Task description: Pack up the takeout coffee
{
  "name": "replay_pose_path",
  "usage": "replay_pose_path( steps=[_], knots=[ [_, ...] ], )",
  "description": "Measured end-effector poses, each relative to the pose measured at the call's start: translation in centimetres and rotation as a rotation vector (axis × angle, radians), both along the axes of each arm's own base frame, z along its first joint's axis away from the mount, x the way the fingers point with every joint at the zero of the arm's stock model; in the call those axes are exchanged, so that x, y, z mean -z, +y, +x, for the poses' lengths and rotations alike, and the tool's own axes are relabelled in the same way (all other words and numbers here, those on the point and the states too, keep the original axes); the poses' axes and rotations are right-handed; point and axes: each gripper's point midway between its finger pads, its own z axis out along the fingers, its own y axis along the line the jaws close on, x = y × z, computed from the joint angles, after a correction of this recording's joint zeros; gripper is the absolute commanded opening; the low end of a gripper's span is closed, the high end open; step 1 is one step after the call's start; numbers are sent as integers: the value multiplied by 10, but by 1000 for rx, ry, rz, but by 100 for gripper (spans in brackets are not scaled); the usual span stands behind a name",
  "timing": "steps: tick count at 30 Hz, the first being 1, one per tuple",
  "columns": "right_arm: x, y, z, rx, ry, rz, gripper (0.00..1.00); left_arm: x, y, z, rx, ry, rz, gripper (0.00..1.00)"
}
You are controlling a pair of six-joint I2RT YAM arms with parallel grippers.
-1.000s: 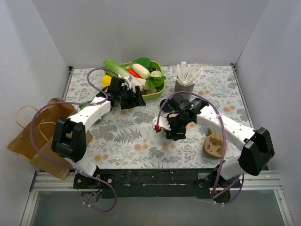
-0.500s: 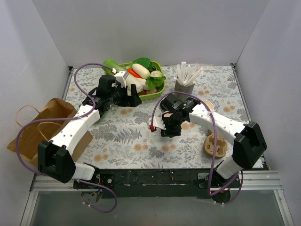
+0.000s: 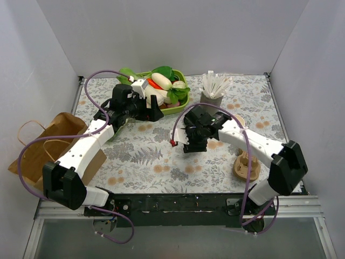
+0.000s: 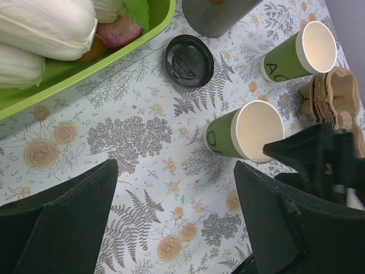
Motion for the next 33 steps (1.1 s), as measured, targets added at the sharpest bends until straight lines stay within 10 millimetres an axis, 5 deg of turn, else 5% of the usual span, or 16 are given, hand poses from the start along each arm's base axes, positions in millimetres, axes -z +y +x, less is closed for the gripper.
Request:
replay_pose_path(
  steps=[2,6,11,18,22,28,33],
  knots=[
    [21,-2,1,14,33,-50,56,-3,0,1,1,-7,-3,84],
    [53,-9,-3,43,99,-124,23,-3,1,2,0,-9,-2,84],
    [50,9,-6,28,99,-97,9,-4,1,2,-1,-14,-3,85],
    [28,76,-16,-82,135,27,11,-10,5,3,-6,-46,13,85],
    [32,96,-17,-101,190,51,36,-14,8,2,-10,-71,24,86],
    [38,94,-16,-89,217,19,45,-14,12,1,-18,-76,30,86],
    [13,80,7,-25,201,60,43,-13,13,2,-19,-78,36,86]
  ],
)
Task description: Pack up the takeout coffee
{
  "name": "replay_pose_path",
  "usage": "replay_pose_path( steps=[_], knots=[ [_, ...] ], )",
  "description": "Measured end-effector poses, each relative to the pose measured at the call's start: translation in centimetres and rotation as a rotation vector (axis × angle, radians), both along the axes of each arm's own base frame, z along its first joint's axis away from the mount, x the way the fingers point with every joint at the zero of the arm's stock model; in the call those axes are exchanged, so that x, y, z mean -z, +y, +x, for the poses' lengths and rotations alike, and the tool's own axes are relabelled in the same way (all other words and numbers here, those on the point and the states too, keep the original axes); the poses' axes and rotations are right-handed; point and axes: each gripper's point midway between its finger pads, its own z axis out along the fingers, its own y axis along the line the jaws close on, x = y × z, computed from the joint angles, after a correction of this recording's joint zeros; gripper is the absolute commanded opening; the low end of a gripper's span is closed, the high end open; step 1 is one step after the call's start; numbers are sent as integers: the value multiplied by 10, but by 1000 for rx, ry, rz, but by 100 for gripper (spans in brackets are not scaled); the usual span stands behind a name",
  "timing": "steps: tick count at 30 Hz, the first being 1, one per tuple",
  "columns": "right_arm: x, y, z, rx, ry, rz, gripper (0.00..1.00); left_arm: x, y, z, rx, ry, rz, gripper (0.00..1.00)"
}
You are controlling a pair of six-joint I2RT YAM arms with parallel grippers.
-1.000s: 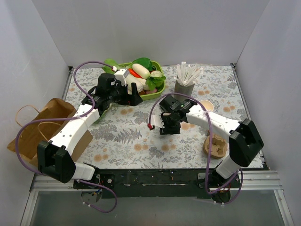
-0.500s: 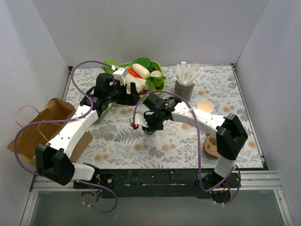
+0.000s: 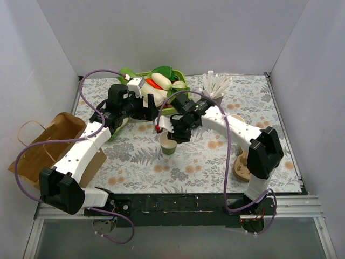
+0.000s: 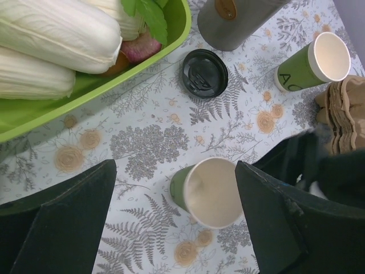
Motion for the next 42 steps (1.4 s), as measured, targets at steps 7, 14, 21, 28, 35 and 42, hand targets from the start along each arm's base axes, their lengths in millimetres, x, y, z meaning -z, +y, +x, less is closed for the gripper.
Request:
replay_pose_path(
  steps=[7,14,21,28,35,42],
  knots=[
    [-18,-61,74,213,-91,-19,45,-2,2,5,-13,-7,-10,86],
    [31,-80,99,274,-85,-162,45,1,0,4,-11,8,-18,86],
    [63,-92,106,287,-79,-269,45,5,0,3,-11,20,-19,86],
    [75,-98,113,296,-93,-322,43,9,0,2,-13,37,-29,87],
    [79,-95,129,310,-129,-339,41,10,0,3,-17,52,-45,87],
    [81,-91,137,315,-142,-342,38,14,0,4,-18,64,-49,87]
  ],
)
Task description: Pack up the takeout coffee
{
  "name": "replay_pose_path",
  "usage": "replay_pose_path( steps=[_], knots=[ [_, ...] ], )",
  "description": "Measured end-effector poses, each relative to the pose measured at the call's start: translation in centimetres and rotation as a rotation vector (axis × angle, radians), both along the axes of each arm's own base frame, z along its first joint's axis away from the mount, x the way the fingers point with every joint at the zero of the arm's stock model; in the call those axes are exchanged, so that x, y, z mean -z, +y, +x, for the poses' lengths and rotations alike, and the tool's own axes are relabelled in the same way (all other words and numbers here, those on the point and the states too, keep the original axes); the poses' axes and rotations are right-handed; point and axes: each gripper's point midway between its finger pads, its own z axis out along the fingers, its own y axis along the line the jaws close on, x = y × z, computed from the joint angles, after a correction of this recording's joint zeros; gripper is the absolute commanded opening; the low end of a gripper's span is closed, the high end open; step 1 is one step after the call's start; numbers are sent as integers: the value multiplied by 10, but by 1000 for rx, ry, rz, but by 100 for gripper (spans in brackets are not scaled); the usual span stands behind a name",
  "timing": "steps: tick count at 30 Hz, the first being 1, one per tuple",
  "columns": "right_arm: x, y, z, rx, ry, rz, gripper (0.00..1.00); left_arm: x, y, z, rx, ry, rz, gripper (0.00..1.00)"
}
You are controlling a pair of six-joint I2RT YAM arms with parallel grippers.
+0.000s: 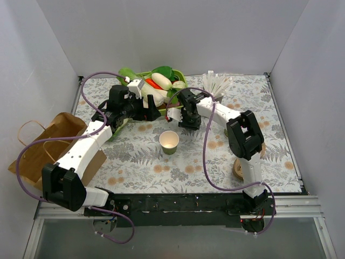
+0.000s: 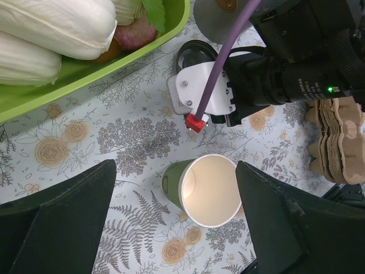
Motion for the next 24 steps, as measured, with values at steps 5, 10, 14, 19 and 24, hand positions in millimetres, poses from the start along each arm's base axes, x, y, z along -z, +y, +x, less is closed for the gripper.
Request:
replay_pose_path(
  steps=[5,10,14,19,24],
  knots=[
    [11,-1,2,3,12,-24,36,0,0,0,-2,4,-7,87],
    [17,-4,2,2,21,-42,28,0,1,0,-5,6,-10,87],
    [17,-4,2,1,20,-47,17,0,1,0,-6,9,-13,87],
    [17,-5,2,3,20,-47,6,1,1,1,-7,14,-15,87],
    [17,-5,2,6,18,-50,1,4,1,3,-10,24,-17,87]
  ],
)
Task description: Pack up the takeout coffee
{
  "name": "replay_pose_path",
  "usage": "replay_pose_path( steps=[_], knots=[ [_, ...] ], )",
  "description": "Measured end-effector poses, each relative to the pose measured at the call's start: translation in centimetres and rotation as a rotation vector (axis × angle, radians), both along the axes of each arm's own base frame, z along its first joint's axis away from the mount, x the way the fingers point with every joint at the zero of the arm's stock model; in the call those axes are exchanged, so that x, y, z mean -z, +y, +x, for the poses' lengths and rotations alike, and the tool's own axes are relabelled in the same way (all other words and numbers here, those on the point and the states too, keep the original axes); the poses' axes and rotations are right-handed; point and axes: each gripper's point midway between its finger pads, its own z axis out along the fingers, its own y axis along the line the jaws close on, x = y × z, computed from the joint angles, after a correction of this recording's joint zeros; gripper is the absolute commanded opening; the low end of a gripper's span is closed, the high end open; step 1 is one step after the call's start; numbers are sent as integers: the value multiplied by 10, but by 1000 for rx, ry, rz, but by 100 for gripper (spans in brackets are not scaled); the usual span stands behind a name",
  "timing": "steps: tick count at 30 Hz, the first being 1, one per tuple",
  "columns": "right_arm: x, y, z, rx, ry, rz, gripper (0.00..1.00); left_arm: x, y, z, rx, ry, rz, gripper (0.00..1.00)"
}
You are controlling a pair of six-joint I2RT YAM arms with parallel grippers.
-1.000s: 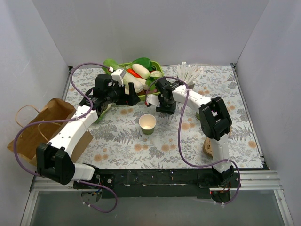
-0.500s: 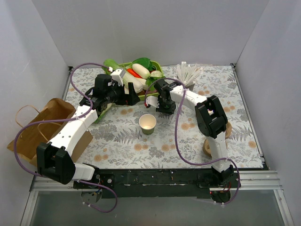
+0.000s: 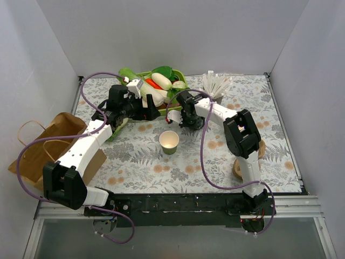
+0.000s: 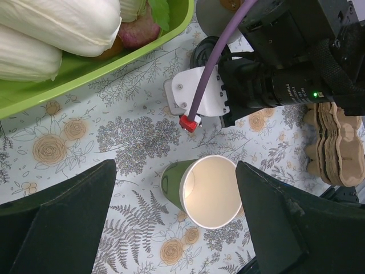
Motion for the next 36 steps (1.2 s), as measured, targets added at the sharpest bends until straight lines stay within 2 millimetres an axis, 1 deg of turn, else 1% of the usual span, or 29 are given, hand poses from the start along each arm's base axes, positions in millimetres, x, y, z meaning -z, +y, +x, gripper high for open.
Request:
replay_pose_path(
  steps=[3,5,7,9,12,15,18,22,23,25,28,31,34,36],
  knots=[
    [-1,-1,-3,2,10,-2,1,0,0,0,-1,1,-1,87],
    [-5,-2,-6,5,17,1,1,0,0,0,-1,1,-1,87],
    [-13,-2,-10,11,21,10,1,0,0,0,0,0,0,87],
    [-28,-1,-17,17,28,35,1,0,0,0,4,-3,4,86],
    [-57,3,-25,28,27,86,1,1,1,0,9,-9,14,86],
    [-97,10,-34,26,16,171,1,2,2,0,15,-13,21,86],
    [-140,19,-49,9,27,271,1,2,2,-3,31,-21,29,86],
    [-195,40,-66,-40,44,446,1,4,3,-17,85,-56,45,86],
    [-204,45,-70,-48,54,483,1,3,4,-21,104,-70,50,86],
    [-218,56,-86,-65,107,574,1,-3,5,-30,144,-114,62,86],
    [-233,73,-111,-78,228,703,1,-20,8,-42,203,-207,83,87],
    [-239,88,-129,-71,356,802,1,-37,11,-53,260,-303,114,87],
    [-241,99,-141,-36,498,883,1,-40,12,-63,316,-349,147,87],
    [-239,104,-139,9,595,934,1,-37,11,-69,357,-357,167,87]
  ],
)
